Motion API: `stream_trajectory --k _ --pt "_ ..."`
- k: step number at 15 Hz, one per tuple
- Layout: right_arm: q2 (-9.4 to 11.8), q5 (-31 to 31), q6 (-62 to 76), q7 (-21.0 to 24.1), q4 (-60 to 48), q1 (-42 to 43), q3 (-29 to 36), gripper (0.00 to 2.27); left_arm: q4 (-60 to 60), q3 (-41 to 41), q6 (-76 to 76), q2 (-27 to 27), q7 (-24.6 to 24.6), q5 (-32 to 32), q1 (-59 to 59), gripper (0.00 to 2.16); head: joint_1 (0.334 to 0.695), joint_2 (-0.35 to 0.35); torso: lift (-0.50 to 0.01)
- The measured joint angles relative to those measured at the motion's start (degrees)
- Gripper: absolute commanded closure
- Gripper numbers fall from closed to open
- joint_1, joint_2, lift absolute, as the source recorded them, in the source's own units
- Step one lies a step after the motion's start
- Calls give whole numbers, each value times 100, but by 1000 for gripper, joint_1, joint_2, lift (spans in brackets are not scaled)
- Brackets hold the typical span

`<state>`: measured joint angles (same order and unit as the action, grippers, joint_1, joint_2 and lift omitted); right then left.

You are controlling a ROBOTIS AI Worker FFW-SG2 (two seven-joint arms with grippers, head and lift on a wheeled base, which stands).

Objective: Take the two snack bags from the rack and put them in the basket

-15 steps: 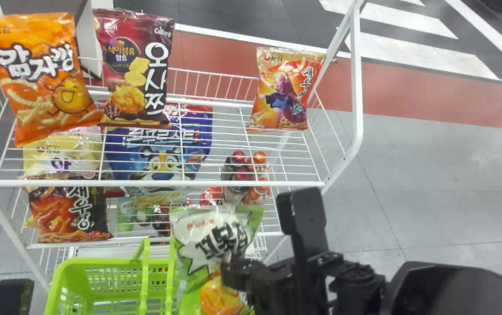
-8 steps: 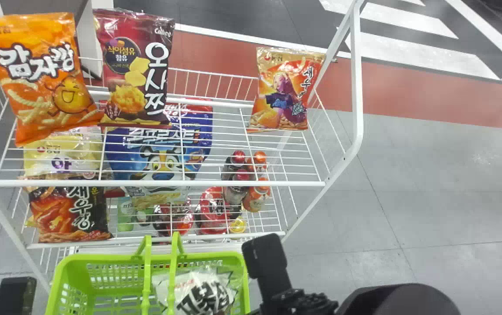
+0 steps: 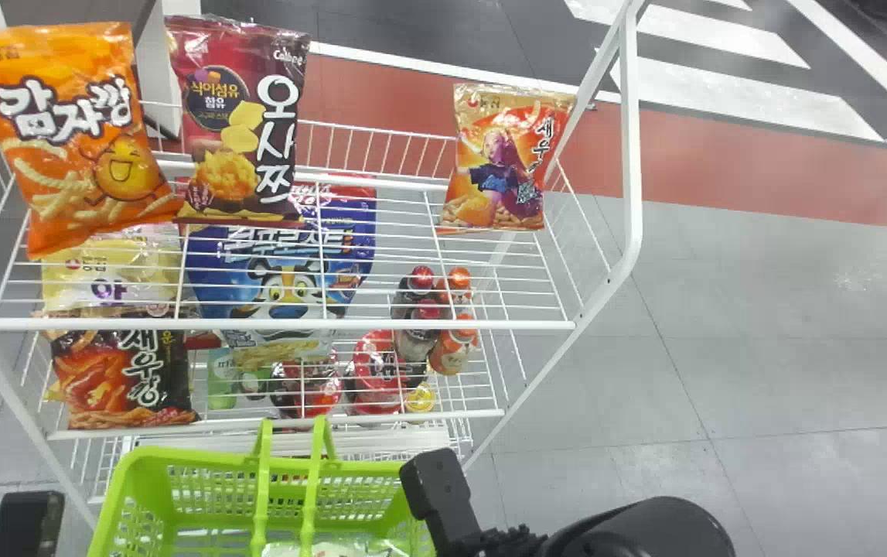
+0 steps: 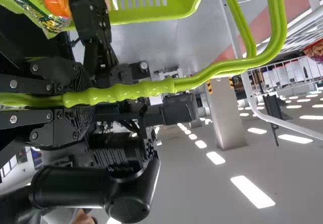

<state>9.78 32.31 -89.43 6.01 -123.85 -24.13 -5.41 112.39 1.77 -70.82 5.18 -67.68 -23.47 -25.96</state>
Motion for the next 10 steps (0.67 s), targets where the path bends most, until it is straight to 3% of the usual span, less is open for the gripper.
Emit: stream_trajectory --k 6,10 --pt "65 -488 243 -198 -490 -8 67 19 12 -4 0 7 1 0 -6 1990 695 -350 -11" --pt "69 -535 837 -674 -736 119 371 33 38 3 2 14 10 9 -37 1990 695 -350 -11"
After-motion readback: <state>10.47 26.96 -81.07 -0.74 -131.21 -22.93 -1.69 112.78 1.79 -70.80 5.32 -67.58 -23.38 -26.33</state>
